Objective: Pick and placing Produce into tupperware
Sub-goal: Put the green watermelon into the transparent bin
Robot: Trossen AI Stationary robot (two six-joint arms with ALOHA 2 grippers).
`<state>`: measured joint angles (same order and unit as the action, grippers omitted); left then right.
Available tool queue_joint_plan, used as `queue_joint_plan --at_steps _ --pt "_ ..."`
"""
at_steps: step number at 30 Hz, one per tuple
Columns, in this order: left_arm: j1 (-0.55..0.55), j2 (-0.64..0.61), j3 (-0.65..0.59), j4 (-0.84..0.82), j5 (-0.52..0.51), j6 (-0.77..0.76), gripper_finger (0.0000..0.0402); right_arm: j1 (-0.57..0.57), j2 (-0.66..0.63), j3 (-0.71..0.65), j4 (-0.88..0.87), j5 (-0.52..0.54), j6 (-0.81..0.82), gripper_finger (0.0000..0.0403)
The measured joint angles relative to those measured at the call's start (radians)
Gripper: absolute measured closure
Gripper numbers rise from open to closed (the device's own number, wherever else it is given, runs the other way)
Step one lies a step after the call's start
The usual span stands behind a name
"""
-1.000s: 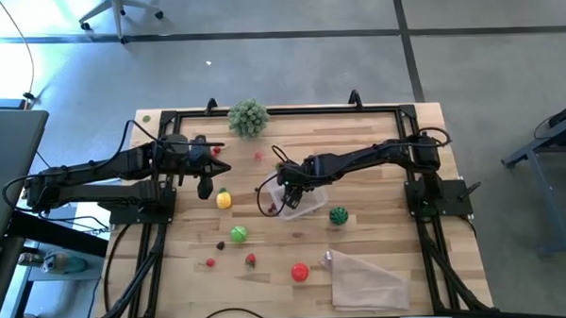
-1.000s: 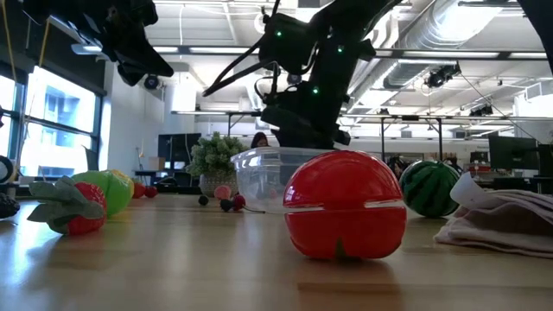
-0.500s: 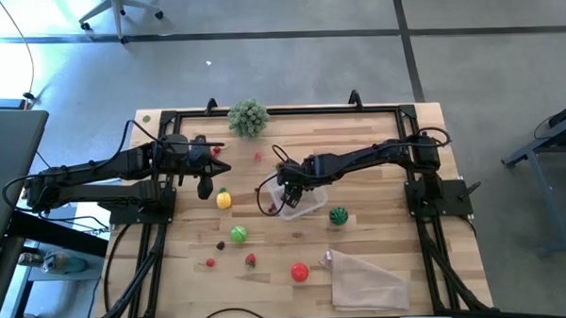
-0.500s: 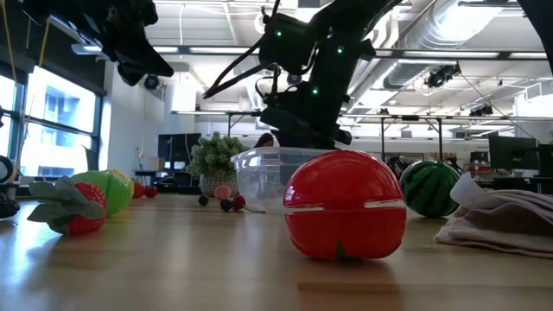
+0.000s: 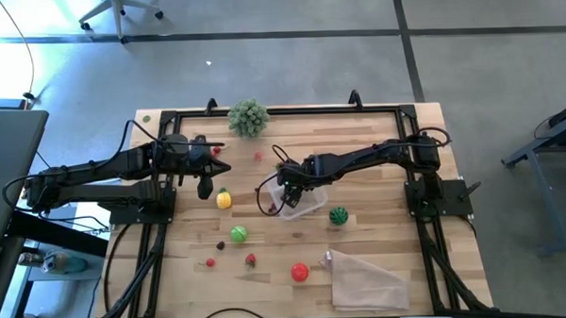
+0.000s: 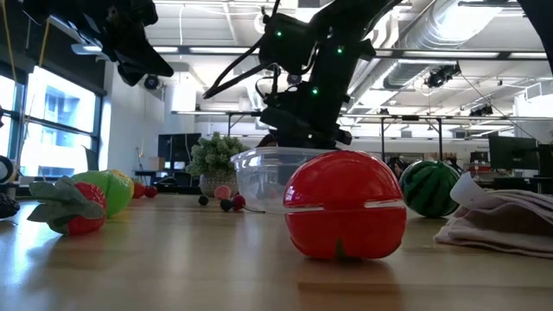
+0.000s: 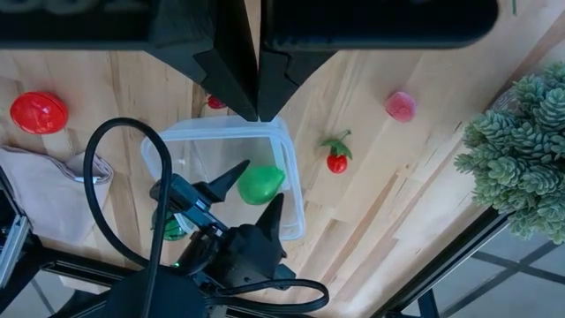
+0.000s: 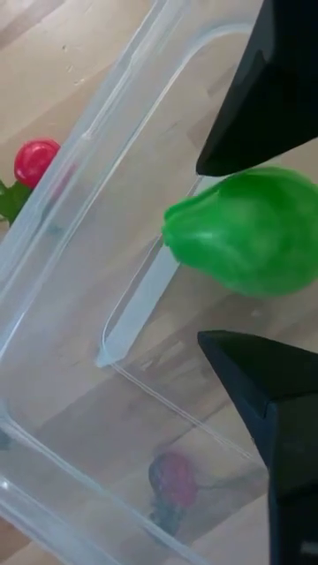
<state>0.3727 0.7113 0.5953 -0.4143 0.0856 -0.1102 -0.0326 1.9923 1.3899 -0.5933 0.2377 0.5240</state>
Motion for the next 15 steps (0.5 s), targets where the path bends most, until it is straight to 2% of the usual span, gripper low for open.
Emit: queue_joint_plan --at_steps 9,15 --pt "0.0 0.0 0.0 0.0 0.0 0.0 0.0401 0.006 -0.003 0.065 -0.078 0.024 -0.005 0.0091" --pt "0.0 0.0 0.0 0.0 0.0 0.0 0.0401 0.052 -0.031 0.198 -0.288 0.163 0.042 0.009"
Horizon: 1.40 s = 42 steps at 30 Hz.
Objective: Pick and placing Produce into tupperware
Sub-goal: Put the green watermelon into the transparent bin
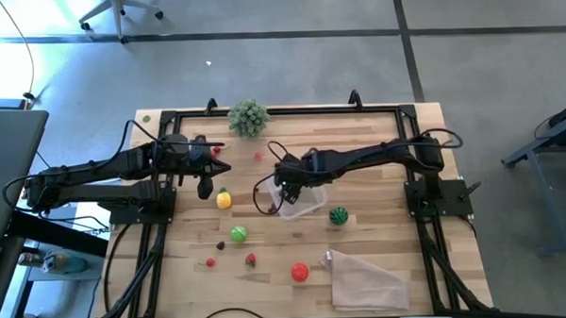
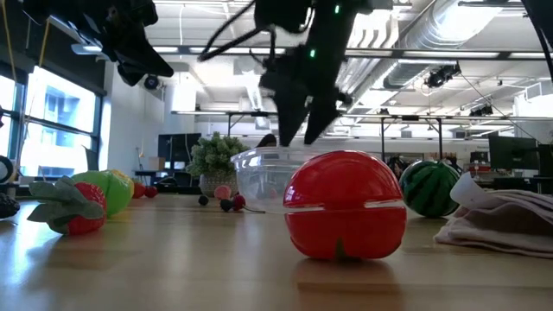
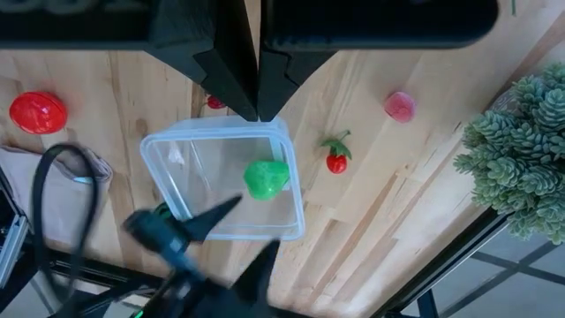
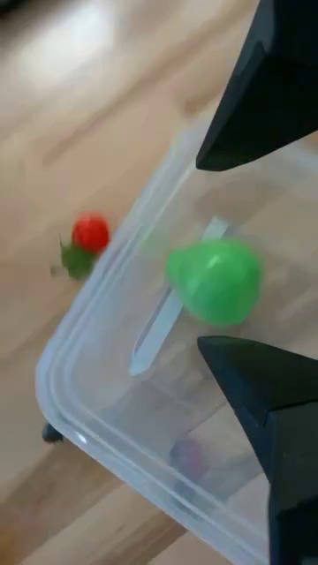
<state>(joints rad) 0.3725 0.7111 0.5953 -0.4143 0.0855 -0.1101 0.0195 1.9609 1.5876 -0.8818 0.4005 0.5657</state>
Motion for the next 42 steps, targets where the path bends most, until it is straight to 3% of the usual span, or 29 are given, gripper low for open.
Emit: queue_joint_plan --at_steps 8,18,24,31,42 --pt "0.0 0.0 0.0 0.0 0.0 0.0 0.0401 0.159 -0.046 0.17 -0.384 0.203 0.203 0.009" --pt "0.0 0.0 0.0 -0.001 0.0 0.0 0.0401 0.41 -0.153 0.126 -0.691 0.284 0.691 0.009" --pt "0.0 0.0 0.0 -0.001 0.0 0.0 0.0401 0.475 -0.274 -0.132 -0.583 0.187 0.884 0.009" --pt "0.0 0.0 0.0 -0.001 0.0 0.0 0.0401 0.431 -0.416 -0.445 -0.094 -0.001 0.806 0.009" --pt "0.0 0.0 0.0 -0.002 0.0 0.0 0.0401 0.367 -0.442 -0.644 0.137 -0.077 0.823 0.009"
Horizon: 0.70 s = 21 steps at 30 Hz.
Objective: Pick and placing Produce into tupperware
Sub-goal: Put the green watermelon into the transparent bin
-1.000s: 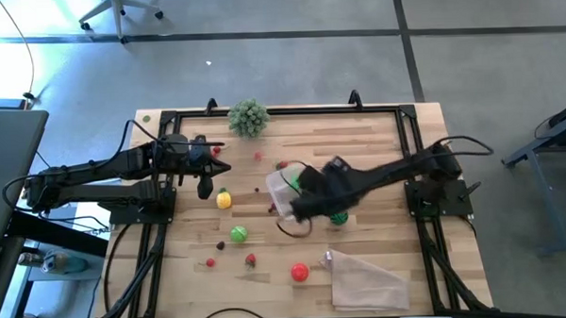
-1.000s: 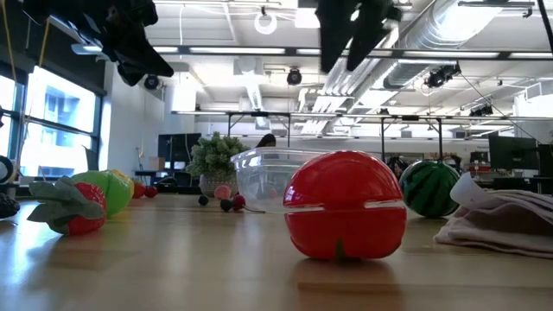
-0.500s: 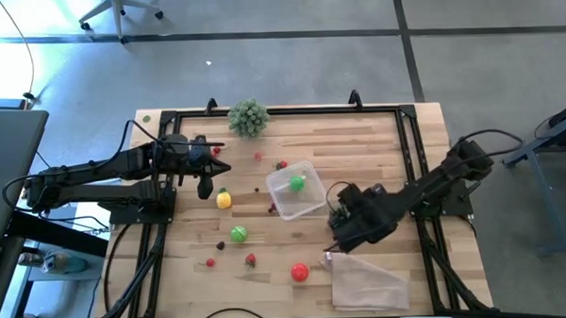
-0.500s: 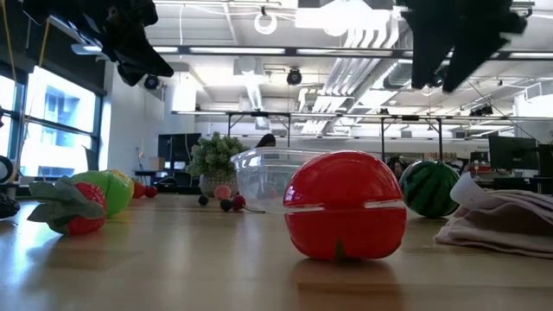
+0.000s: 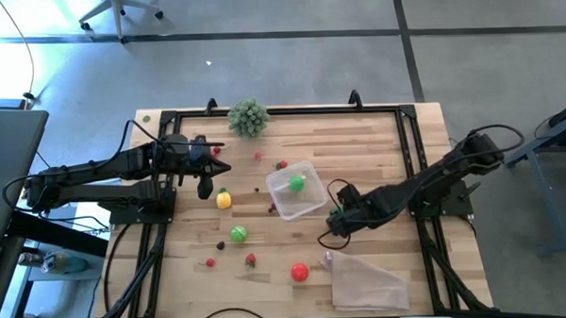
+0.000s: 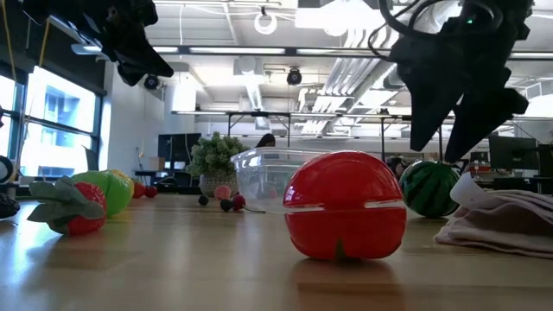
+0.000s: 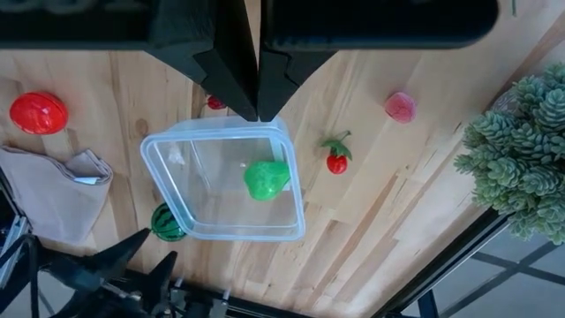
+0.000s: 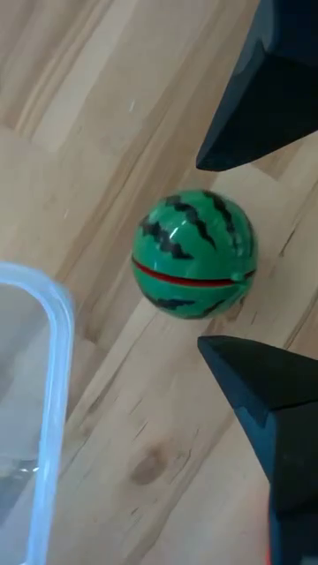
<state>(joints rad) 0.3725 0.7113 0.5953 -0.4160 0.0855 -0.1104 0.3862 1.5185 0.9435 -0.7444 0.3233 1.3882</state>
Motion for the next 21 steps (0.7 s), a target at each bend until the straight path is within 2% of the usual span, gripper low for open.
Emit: queue_joint_plan --at_steps 5,21 --pt "0.0 0.0 0.0 0.0 0.0 0.0 0.0401 0.0 0.002 -0.041 0.077 -0.001 -0.001 0.009" --pt "0.0 0.0 0.0 -0.001 0.0 0.0 0.0401 -0.034 0.094 -0.042 0.143 -0.01 -0.028 0.009"
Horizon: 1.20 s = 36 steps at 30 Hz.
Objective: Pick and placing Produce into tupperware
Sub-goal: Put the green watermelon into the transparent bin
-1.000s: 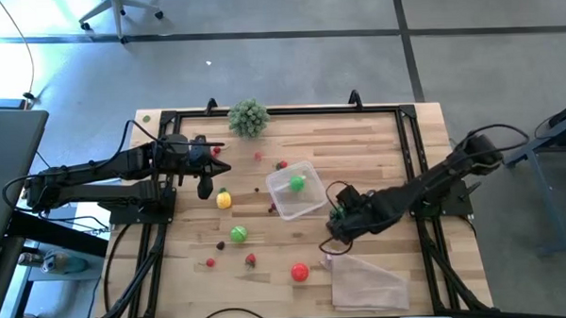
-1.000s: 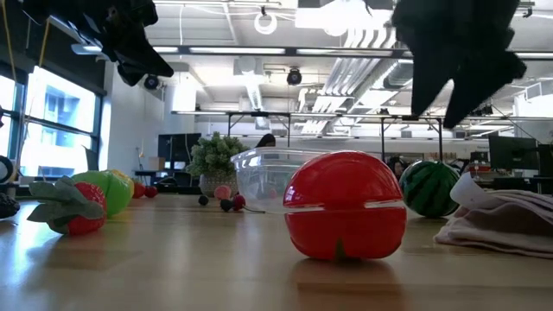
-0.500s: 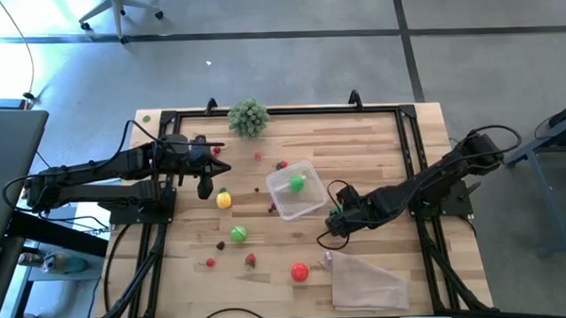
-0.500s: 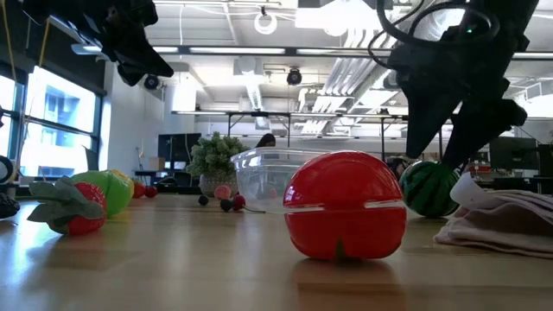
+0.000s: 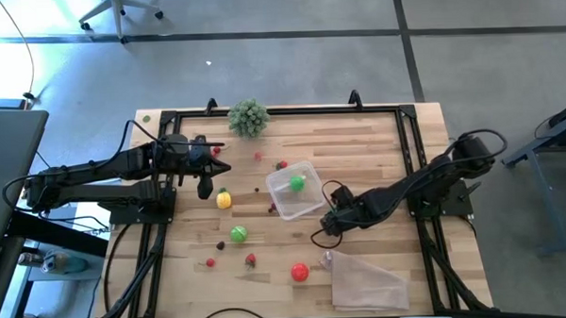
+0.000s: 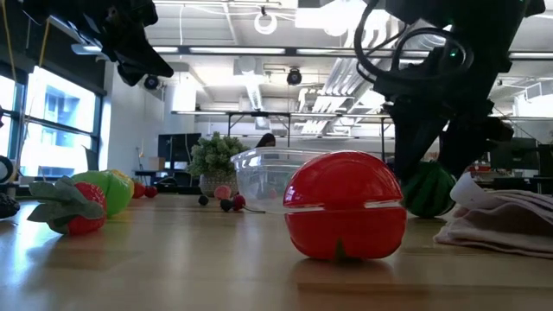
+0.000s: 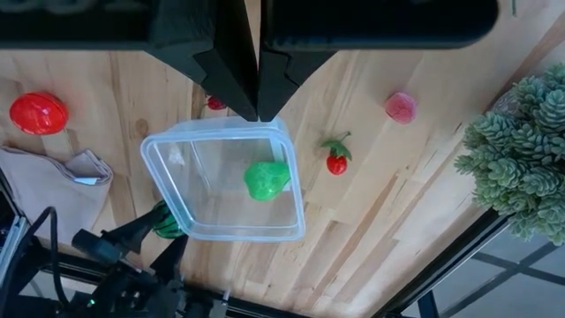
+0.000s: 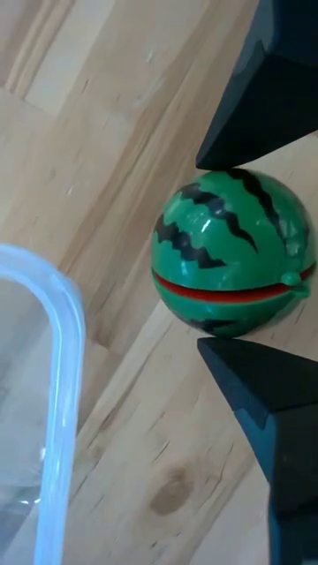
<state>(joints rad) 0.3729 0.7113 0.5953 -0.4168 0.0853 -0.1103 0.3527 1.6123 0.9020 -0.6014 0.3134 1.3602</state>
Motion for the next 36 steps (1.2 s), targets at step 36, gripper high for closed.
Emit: queue_joint_plan --at_steps 36 --pt "0.0 0.0 0.0 -0.001 0.0 0.0 0.0401 0.001 0.063 -0.001 0.029 -0.018 -0.06 0.0008"
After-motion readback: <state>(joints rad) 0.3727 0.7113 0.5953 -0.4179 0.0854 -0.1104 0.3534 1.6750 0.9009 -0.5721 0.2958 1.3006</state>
